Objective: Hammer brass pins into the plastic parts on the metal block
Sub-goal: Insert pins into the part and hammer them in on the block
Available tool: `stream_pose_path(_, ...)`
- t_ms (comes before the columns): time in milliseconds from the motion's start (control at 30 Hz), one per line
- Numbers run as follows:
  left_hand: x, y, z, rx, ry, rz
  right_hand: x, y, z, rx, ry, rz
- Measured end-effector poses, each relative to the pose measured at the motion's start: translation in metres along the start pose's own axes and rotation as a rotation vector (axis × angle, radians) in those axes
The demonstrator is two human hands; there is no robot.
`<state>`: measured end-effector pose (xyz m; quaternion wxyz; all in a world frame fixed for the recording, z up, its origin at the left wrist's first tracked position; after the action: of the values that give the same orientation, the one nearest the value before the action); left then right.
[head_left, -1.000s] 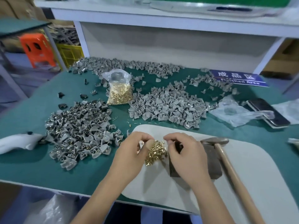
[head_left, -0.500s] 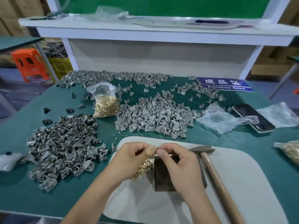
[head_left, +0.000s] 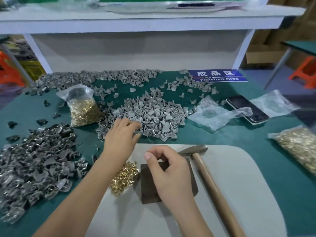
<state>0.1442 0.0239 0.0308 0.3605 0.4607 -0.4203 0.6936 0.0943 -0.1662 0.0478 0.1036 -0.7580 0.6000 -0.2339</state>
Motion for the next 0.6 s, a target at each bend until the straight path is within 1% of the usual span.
stream_pose_path(200, -0.003, -0.005, 0.002, -0.028, -0.012, -0.017, 0.002, 0.000, 0.001, 0.008, -0.025, 0.010)
stream_pose_path(300, 0.005, 0.003, 0.001, -0.014, 0.063, -0.019, 0.003, -0.001, 0.001, 0.002, -0.047, 0.008)
stream_pose_path(367, 0.012, 0.013, -0.001, -0.006, 0.202, 0.001, 0.004, -0.002, 0.003, -0.001, -0.060, 0.006)
stream_pose_path(467, 0.025, 0.035, 0.003, 0.005, 0.490, -0.001, 0.005, -0.002, 0.008, -0.030, -0.124, 0.014)
stream_pose_path(600, 0.040, 0.067, 0.016, 0.088, 0.886, -0.033, 0.007, -0.002, 0.011, -0.102, -0.242, 0.099)
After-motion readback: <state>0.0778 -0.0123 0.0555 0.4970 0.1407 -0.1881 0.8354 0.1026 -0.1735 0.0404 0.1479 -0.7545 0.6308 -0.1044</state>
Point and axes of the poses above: each hand's wrist, its own y-axis away from the middle knuckle, its own x-axis out of the back of the hand, z = x × y, the point moved 2 cm from there along -y, towards the middle knuckle, and after that the axes turned 9 degrees about x, right-handed, at the moved point
